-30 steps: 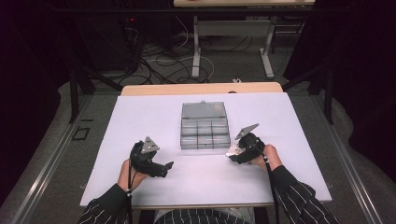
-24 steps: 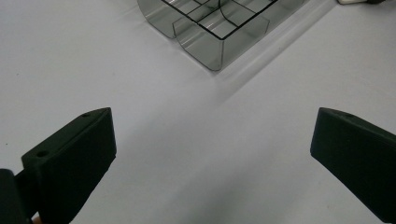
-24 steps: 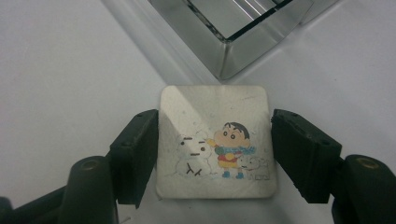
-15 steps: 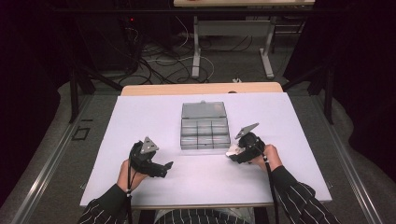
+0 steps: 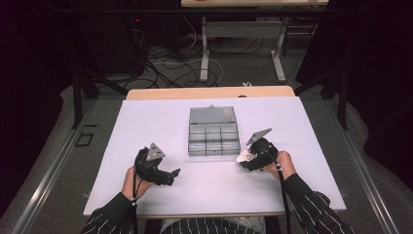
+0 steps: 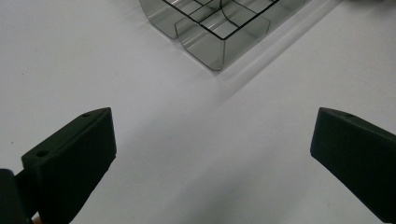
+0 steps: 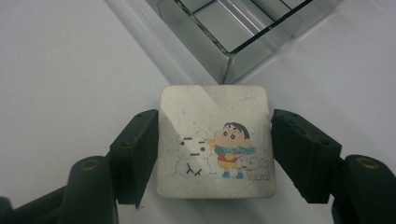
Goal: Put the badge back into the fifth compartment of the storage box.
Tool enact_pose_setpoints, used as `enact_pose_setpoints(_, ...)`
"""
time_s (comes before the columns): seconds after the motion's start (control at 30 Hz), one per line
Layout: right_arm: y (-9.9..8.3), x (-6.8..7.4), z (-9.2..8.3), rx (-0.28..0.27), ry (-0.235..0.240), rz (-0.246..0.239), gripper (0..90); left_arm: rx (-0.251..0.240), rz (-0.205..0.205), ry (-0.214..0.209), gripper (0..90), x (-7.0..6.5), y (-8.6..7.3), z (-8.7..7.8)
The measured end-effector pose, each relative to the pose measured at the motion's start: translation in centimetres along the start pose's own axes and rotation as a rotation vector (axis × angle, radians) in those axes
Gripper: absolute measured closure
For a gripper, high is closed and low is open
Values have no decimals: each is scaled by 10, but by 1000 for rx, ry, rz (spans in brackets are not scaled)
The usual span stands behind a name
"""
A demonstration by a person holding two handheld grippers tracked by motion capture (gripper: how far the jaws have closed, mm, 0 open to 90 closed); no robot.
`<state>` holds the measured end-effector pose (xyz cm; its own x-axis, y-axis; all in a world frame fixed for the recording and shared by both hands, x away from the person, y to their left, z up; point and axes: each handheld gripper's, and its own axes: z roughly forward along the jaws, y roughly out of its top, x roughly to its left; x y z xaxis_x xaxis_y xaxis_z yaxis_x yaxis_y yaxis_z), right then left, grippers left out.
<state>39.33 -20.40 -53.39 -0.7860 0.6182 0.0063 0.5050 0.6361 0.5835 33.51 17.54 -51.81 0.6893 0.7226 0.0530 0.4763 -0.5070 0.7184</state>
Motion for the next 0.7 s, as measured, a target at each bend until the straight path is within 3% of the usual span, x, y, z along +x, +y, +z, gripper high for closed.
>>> enact_pose_setpoints(0.5, 3, 4, -10, -59, -30, -23, 333, -10, 2, 9, 3, 0, 0, 1)
enact_pose_setpoints(0.7, 3, 5, -14, -49, -24, -15, 333, -12, 3, 11, 3, -1, 0, 1)
